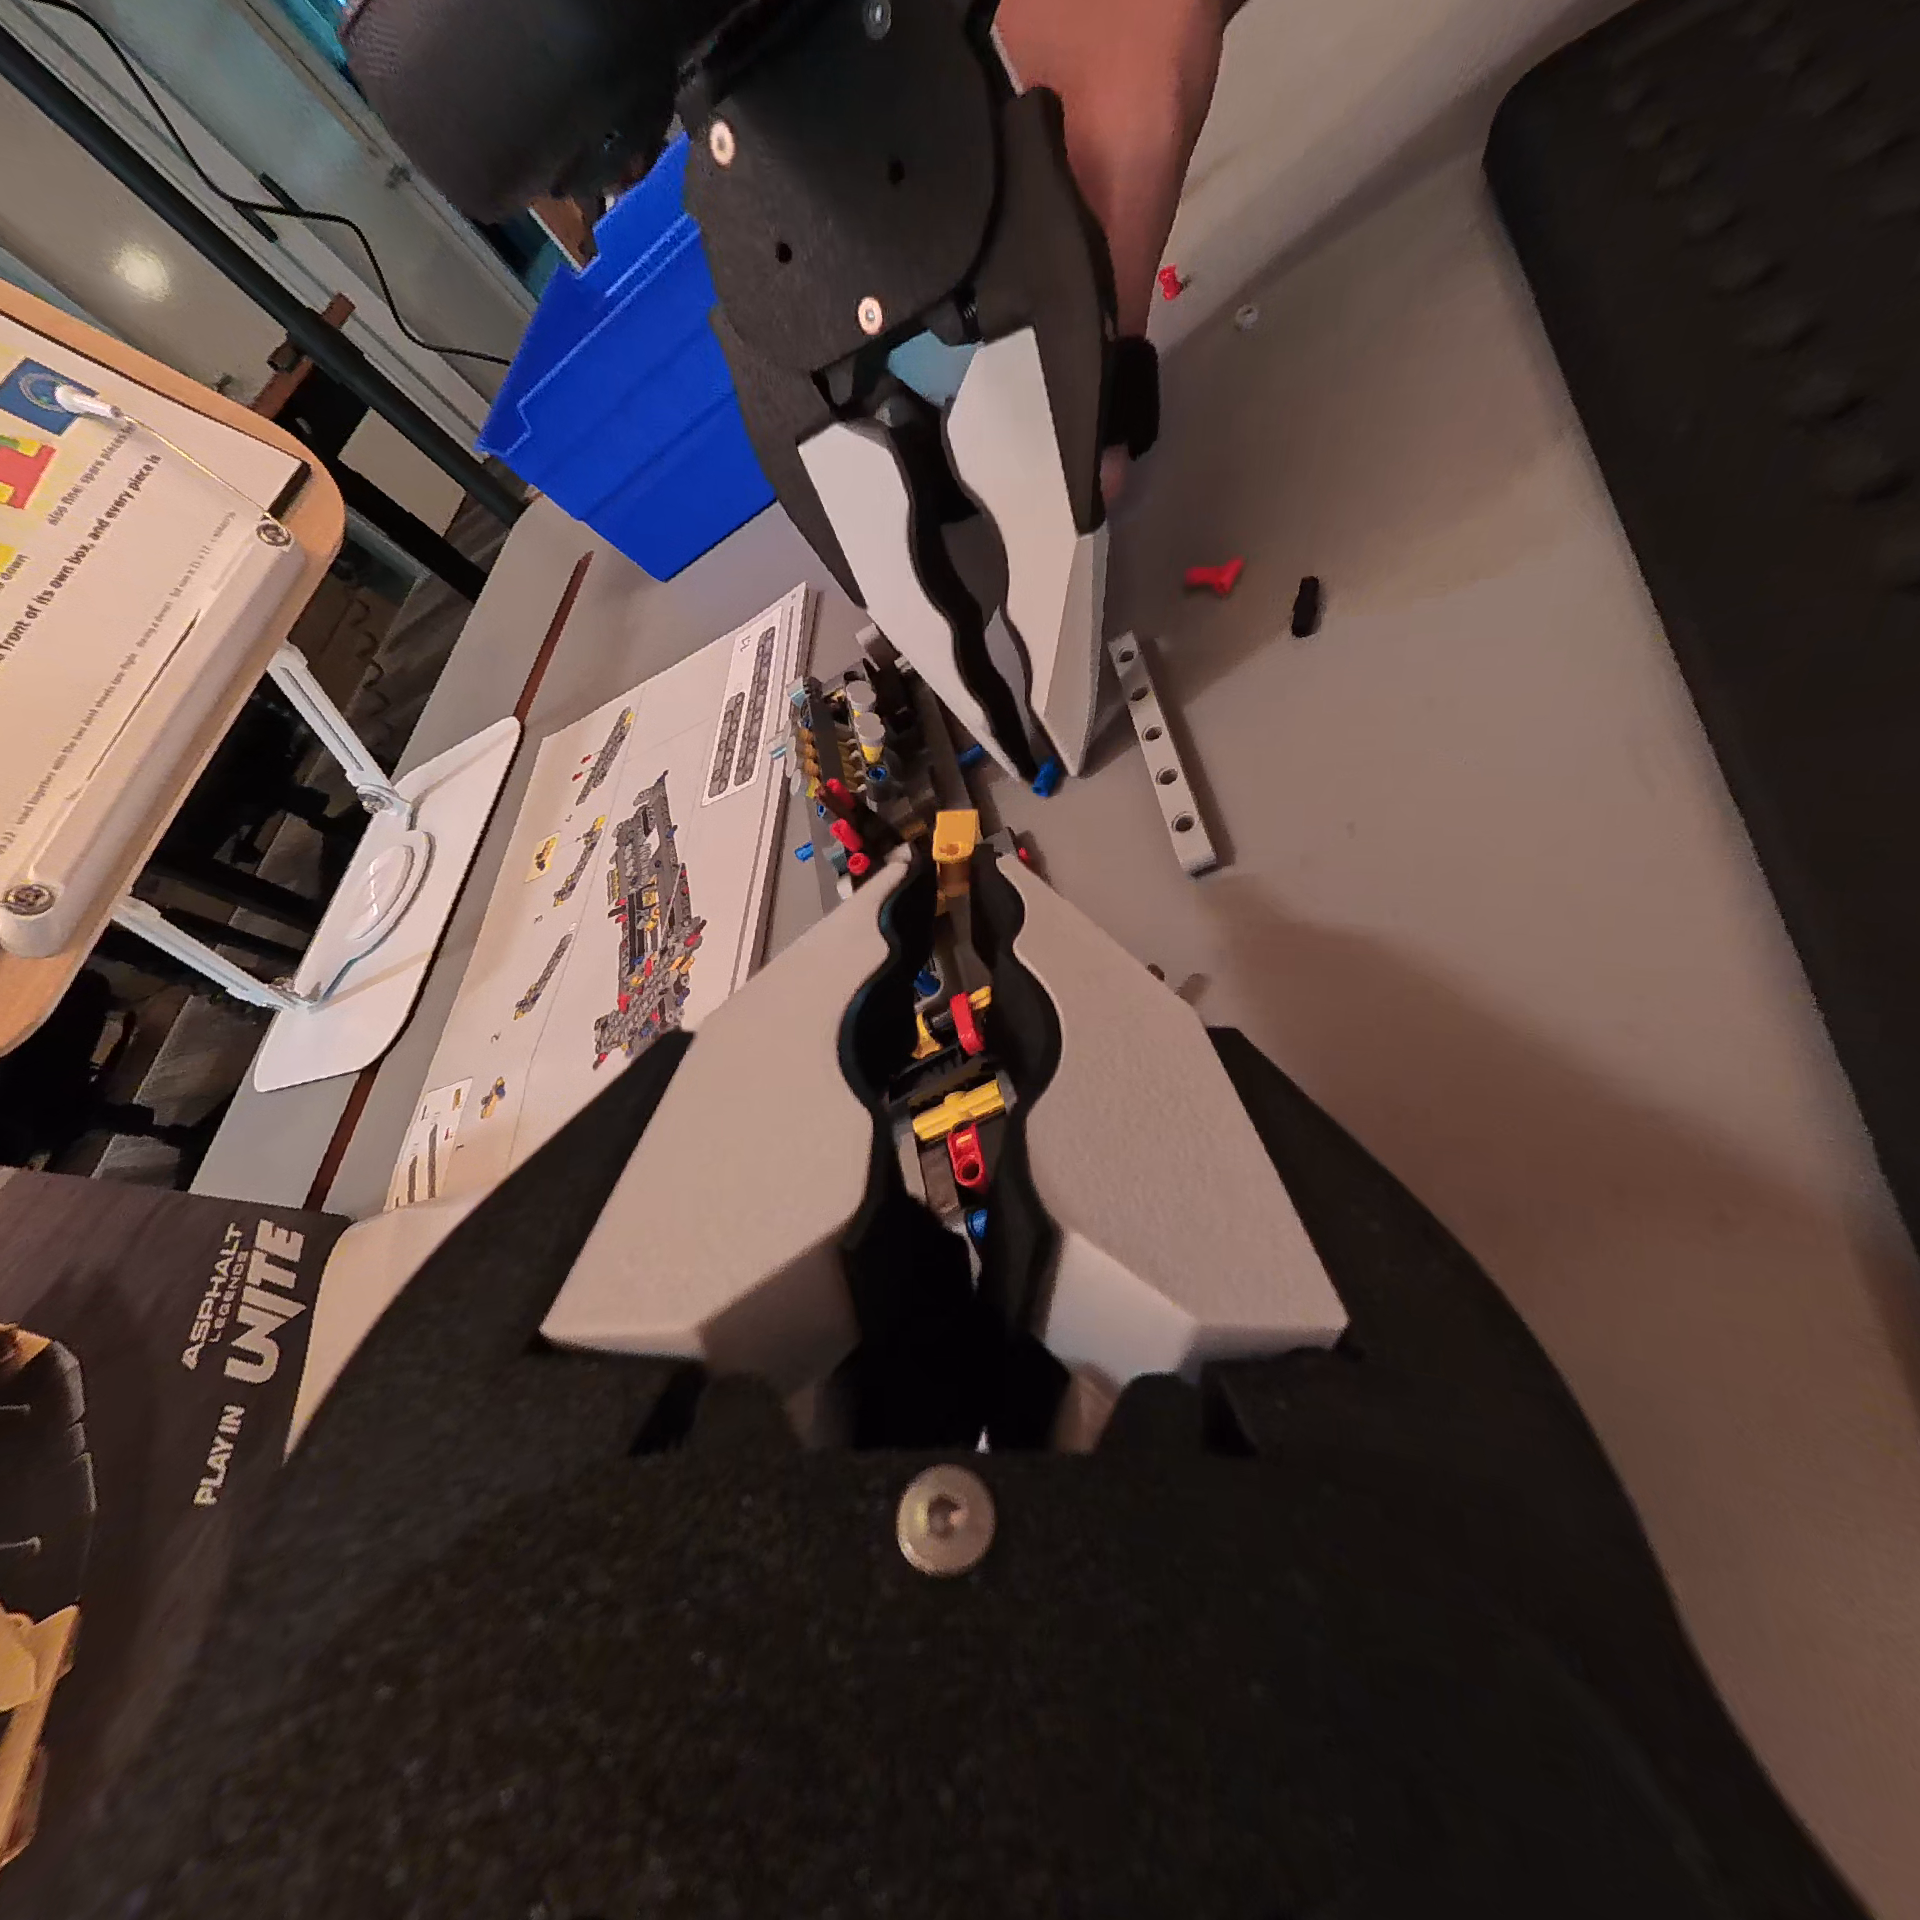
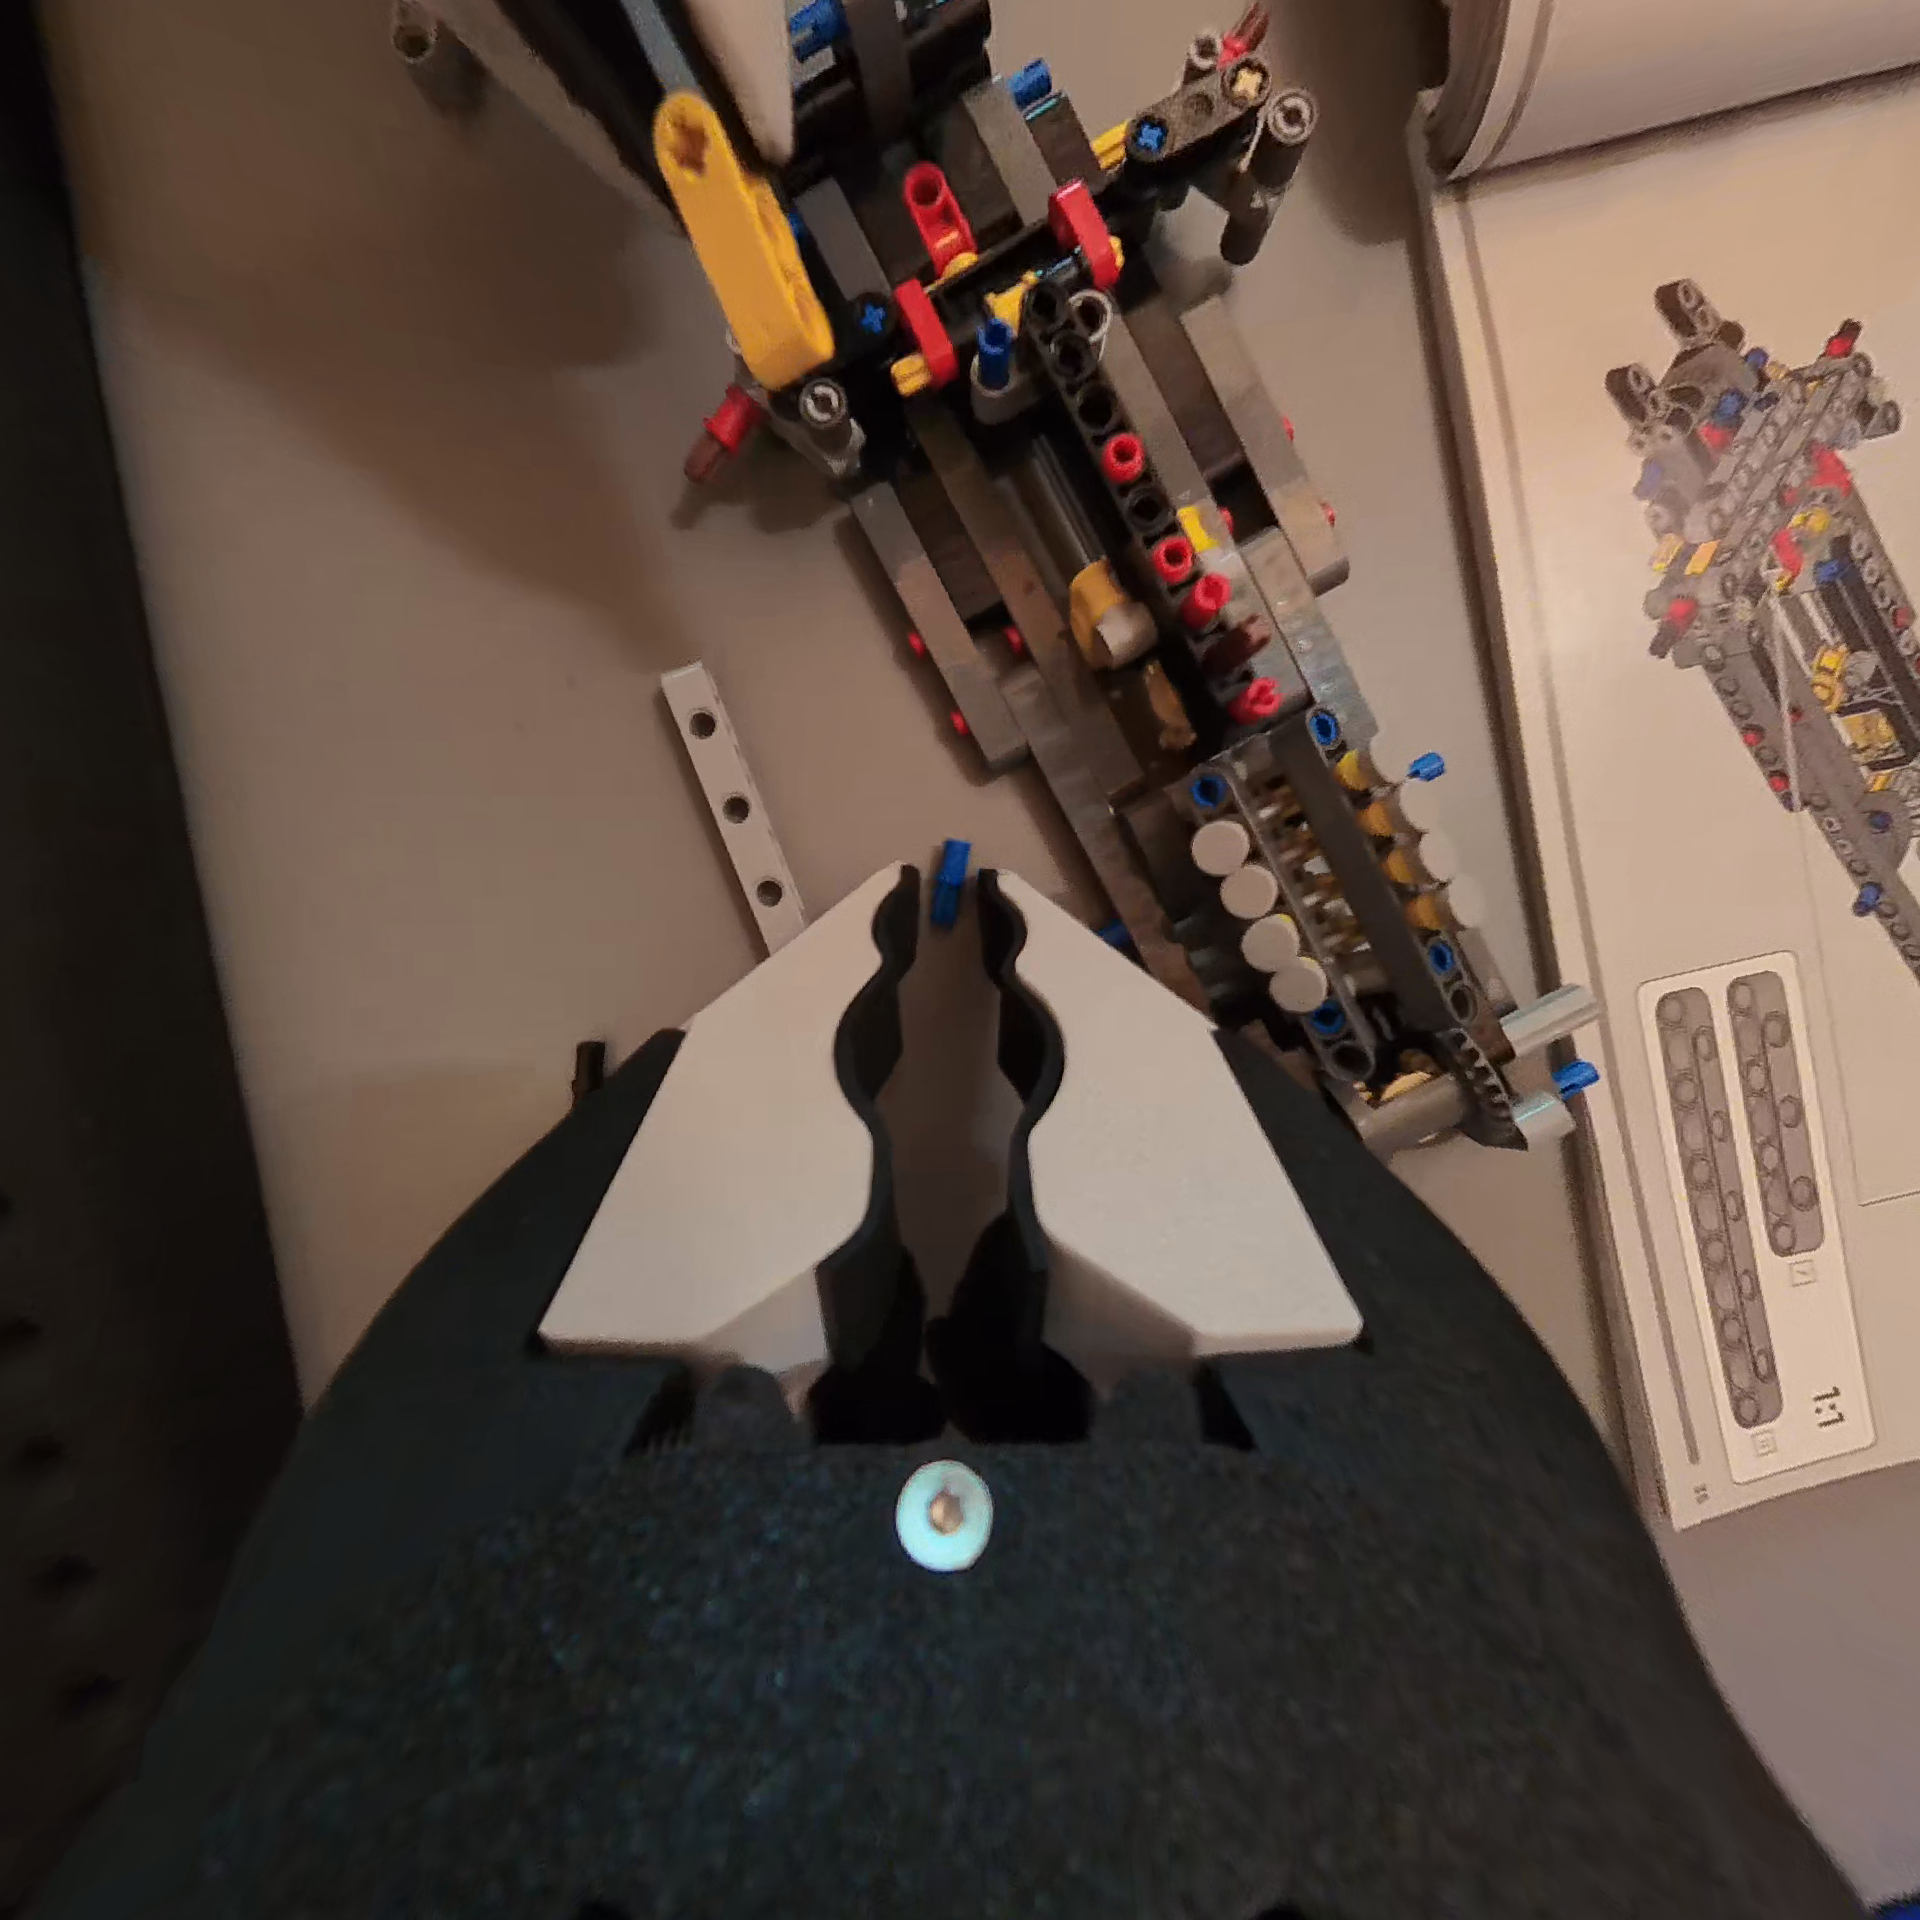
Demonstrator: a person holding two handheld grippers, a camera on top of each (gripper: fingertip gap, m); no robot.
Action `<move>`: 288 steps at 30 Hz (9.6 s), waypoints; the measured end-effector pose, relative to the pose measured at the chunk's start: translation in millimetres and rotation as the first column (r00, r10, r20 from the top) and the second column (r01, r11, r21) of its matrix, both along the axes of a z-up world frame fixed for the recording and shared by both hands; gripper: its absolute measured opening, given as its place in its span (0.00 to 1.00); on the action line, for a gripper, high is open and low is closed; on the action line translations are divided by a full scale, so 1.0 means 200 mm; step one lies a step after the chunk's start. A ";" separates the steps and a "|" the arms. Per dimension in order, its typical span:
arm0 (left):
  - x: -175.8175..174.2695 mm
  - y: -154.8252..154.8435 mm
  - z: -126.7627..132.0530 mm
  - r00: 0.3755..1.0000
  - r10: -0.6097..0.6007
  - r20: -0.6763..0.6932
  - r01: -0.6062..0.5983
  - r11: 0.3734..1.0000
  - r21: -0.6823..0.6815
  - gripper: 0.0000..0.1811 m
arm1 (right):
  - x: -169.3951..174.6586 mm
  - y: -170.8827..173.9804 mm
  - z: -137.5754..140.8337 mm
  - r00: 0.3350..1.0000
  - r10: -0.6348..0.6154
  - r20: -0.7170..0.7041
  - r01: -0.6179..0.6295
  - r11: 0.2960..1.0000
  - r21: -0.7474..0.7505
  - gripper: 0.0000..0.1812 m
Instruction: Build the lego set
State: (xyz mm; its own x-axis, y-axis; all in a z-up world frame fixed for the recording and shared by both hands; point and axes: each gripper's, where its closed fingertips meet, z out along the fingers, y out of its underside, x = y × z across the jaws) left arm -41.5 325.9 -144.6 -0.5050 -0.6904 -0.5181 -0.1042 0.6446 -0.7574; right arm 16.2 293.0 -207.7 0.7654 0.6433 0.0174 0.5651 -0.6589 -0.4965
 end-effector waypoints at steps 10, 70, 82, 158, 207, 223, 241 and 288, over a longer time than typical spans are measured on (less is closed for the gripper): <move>0.03 0.04 0.06 0.998 0.062 -0.024 -0.064 0.989 -0.133 0.02 | -0.07 0.06 0.10 0.986 -0.093 -0.139 0.102 0.993 0.057 0.02; 0.07 0.13 0.20 0.986 0.169 0.009 -0.157 0.930 -0.331 0.02 | -0.14 0.21 0.56 0.538 -0.124 -0.834 0.617 0.732 0.289 0.02; 0.06 0.06 0.19 0.990 0.137 0.016 -0.126 0.945 -0.303 0.02 | -0.26 0.27 0.60 0.746 -0.044 -0.664 0.512 0.675 0.530 0.02; -0.06 -0.15 0.37 0.844 -0.110 0.525 -0.033 0.966 0.256 0.02 | -0.42 0.01 0.73 0.112 0.006 -0.994 -0.007 1.000 0.005 0.17; -0.06 -0.15 0.33 0.902 -0.111 0.417 0.060 0.989 0.133 0.02 | -0.37 0.05 0.66 0.062 -0.064 -0.996 0.089 0.994 -0.058 0.03; 0.03 0.00 0.37 0.976 0.108 0.189 -0.017 0.903 -0.430 0.05 | -0.23 0.16 0.72 0.244 0.010 -0.970 0.440 0.890 0.120 0.03; 0.01 0.00 0.50 0.995 -0.079 0.066 0.090 0.359 -0.929 0.04 | -0.29 0.23 0.84 0.302 0.147 -0.942 0.574 0.761 0.302 0.03; 0.01 -0.02 0.50 0.990 -0.111 0.082 0.110 0.276 -0.955 0.03 | -0.34 0.19 0.78 0.269 0.105 -0.957 0.457 0.861 0.223 0.03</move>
